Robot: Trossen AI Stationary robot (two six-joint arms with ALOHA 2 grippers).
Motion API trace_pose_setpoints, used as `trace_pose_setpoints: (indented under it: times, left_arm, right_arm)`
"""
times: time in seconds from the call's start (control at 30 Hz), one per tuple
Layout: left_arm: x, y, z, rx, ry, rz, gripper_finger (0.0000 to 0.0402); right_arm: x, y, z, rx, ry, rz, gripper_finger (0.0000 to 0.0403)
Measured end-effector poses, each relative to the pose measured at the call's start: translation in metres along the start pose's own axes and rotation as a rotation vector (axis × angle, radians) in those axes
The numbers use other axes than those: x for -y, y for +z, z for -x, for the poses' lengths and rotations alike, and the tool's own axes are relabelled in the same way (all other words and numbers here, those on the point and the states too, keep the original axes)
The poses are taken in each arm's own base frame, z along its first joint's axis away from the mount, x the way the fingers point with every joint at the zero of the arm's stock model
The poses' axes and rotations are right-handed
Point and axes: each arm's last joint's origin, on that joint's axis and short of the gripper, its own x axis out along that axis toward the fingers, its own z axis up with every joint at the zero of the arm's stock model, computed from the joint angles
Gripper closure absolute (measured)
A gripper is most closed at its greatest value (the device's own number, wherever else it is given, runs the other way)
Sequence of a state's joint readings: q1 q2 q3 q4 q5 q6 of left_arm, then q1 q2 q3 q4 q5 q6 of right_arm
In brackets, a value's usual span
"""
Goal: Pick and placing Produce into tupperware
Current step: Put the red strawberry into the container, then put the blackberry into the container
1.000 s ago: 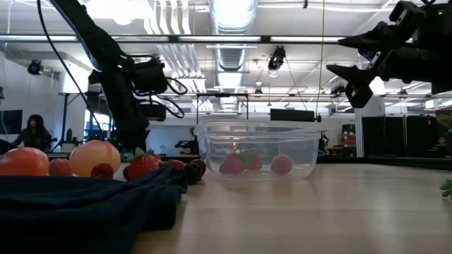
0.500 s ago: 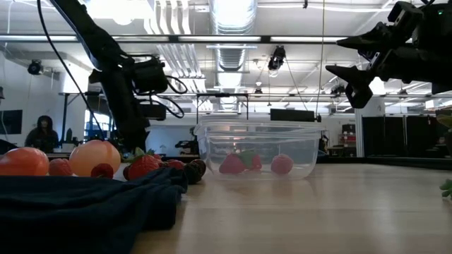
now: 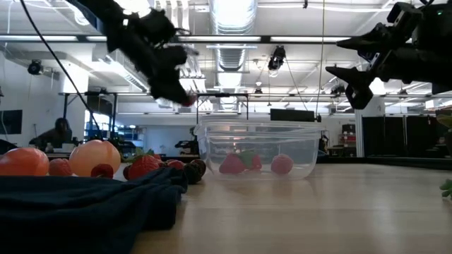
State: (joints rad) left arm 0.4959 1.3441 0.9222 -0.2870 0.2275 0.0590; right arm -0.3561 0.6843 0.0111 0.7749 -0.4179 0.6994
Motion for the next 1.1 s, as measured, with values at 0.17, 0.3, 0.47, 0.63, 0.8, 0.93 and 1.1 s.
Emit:
trace_pose_setpoints:
  times: [0.17,0.3,0.47,0.63,0.8,0.93,1.1]
  left_arm:
    - [0.029,0.013,-0.017,-0.045,-0.258,-0.045,0.0287]
    - [0.057,0.014,-0.041,-0.115,-0.335,-0.054,0.0287]
    - [0.094,0.008,-0.064,-0.178,-0.421,-0.043,0.0282]
    - [0.113,0.008,-0.075,-0.169,-0.410,0.010,0.0244]
    - [0.126,0.007,-0.075,-0.160,-0.380,0.059,0.0183]
    - [0.136,0.007,-0.069,-0.147,-0.341,0.042,0.0146]
    - [0.156,0.007,-0.042,-0.140,-0.282,0.023,0.0136]
  right_arm:
    - [0.001,-0.002,0.000,-0.027,-0.007,-0.012,0.0184]
    - [0.001,-0.004,0.000,-0.063,0.030,-0.015,0.0184]
    - [0.000,-0.006,0.000,-0.132,0.086,-0.033,0.0184]
    - [-0.001,-0.009,0.001,-0.186,0.128,-0.049,0.0184]
    - [-0.001,-0.010,0.001,-0.204,0.139,-0.071,0.0184]
    - [-0.002,-0.010,0.001,-0.235,0.178,-0.079,0.0184]
    - [-0.003,-0.010,0.001,-0.254,0.203,-0.100,0.0184]
